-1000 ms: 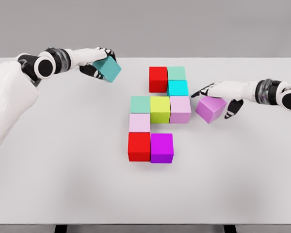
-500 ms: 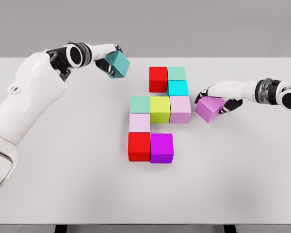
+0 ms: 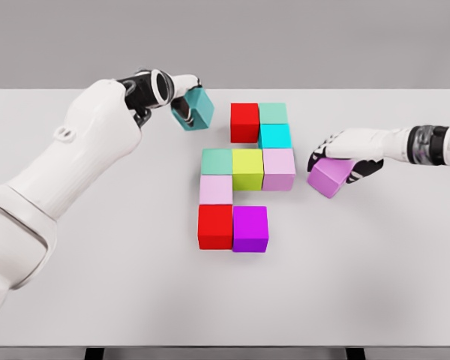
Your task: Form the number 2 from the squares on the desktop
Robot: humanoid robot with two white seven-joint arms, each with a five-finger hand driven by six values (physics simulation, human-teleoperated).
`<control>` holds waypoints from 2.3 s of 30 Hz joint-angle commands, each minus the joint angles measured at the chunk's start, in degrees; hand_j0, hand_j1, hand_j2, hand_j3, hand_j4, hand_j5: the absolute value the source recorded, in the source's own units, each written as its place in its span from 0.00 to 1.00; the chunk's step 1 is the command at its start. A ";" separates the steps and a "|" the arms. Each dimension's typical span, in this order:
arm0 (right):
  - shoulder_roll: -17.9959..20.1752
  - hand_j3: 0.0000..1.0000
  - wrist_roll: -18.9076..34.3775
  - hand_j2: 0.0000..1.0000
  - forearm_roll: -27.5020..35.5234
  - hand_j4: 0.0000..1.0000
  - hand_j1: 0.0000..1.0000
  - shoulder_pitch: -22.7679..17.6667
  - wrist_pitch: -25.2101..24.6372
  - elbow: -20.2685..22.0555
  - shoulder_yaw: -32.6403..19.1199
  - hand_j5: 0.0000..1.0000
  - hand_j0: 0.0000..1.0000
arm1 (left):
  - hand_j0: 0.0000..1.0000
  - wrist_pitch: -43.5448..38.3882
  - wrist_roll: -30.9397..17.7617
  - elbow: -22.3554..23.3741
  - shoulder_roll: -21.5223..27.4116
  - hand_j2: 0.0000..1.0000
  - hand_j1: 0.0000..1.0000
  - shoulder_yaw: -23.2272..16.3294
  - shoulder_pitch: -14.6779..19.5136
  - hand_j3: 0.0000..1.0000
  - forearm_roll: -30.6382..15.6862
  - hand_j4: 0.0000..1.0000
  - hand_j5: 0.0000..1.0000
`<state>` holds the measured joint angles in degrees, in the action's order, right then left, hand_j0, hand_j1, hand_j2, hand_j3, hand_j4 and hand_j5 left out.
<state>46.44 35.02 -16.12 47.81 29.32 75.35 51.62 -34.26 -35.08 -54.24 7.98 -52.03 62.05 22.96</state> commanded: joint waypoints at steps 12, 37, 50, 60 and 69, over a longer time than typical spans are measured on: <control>5.15 0.67 -0.02 0.67 0.57 0.67 0.67 -1.93 5.68 5.67 -0.20 0.67 0.67 | 0.38 -0.74 0.08 3.88 -3.85 0.38 0.38 -0.62 0.26 0.38 1.92 0.38 0.38; 9.72 1.00 -0.02 1.00 2.85 1.00 1.00 -5.19 5.68 25.02 0.50 1.00 1.00 | 0.60 -0.74 2.47 9.68 -6.57 0.60 0.60 -0.09 2.55 0.60 1.57 0.60 0.60; 15.17 1.00 -0.02 1.00 6.02 1.00 1.00 -5.98 5.68 12.71 -8.20 1.00 1.00 | 0.65 -0.74 2.47 9.60 -7.45 0.65 0.65 -0.09 2.81 0.65 1.48 0.65 0.65; 18.51 1.00 -0.02 1.00 0.22 1.00 1.00 -7.38 5.68 15.17 -2.93 1.00 1.00 | 0.70 -0.74 2.38 9.42 -7.54 0.70 0.70 -0.09 3.25 0.70 1.57 0.70 0.70; 20.88 1.00 -0.02 1.00 -2.16 1.00 1.00 -7.30 5.68 21.85 -0.47 1.00 1.00 | 0.75 -0.74 2.38 9.33 -7.98 0.75 0.75 -0.09 3.25 0.75 1.48 0.75 0.75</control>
<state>66.57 35.02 -18.32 40.52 35.13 95.50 50.95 -35.16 -32.70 -44.87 0.03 -52.13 65.30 24.24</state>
